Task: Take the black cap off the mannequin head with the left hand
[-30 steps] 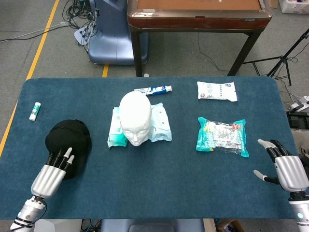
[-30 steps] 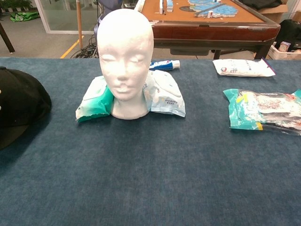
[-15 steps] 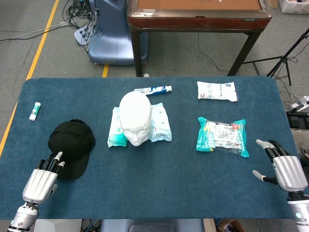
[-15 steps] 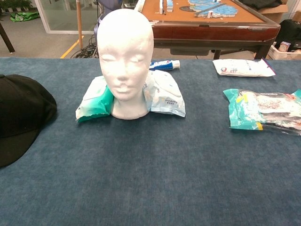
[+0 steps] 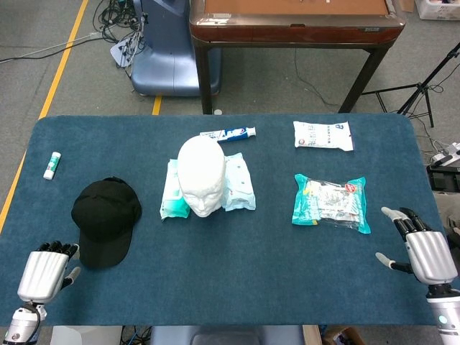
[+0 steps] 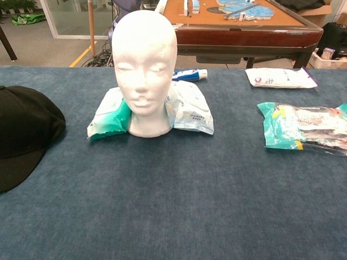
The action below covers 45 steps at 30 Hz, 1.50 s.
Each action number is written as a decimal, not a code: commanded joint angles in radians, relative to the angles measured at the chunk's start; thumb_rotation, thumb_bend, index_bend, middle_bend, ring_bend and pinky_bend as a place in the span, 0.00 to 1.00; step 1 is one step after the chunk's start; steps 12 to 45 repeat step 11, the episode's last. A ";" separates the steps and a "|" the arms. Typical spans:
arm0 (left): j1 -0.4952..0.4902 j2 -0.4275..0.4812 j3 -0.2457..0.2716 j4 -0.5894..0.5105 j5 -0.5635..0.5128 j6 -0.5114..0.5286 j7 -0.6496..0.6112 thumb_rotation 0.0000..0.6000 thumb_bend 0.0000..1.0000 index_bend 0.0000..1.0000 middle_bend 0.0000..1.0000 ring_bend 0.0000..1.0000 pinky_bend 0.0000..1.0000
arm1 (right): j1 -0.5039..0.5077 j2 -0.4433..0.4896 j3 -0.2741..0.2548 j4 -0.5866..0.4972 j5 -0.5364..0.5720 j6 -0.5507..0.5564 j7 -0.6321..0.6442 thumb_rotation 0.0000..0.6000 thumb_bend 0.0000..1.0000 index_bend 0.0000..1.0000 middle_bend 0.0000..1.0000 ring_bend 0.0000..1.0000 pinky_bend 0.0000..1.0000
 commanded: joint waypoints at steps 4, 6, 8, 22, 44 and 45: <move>0.001 0.021 -0.026 0.006 -0.018 -0.017 -0.034 1.00 0.16 0.65 0.80 0.58 0.56 | -0.006 0.000 0.000 0.005 0.001 0.009 0.006 1.00 0.00 0.18 0.26 0.15 0.42; -0.002 0.023 -0.030 0.004 -0.025 -0.030 -0.038 1.00 0.16 0.65 0.80 0.58 0.56 | -0.005 0.002 0.001 0.007 0.007 0.004 0.013 1.00 0.00 0.18 0.26 0.15 0.42; -0.006 0.024 -0.038 0.005 -0.034 -0.041 -0.042 1.00 0.16 0.65 0.80 0.58 0.56 | -0.003 0.004 0.005 0.010 0.016 -0.002 0.022 1.00 0.00 0.18 0.26 0.15 0.42; -0.006 0.023 -0.048 0.006 -0.047 -0.049 -0.042 1.00 0.16 0.65 0.80 0.58 0.56 | -0.001 0.006 0.008 0.013 0.025 -0.010 0.030 1.00 0.00 0.18 0.26 0.15 0.42; -0.006 0.023 -0.048 0.006 -0.047 -0.049 -0.042 1.00 0.16 0.65 0.80 0.58 0.56 | -0.001 0.006 0.008 0.013 0.025 -0.010 0.030 1.00 0.00 0.18 0.26 0.15 0.42; -0.006 0.023 -0.048 0.006 -0.047 -0.049 -0.042 1.00 0.16 0.65 0.80 0.58 0.56 | -0.001 0.006 0.008 0.013 0.025 -0.010 0.030 1.00 0.00 0.18 0.26 0.15 0.42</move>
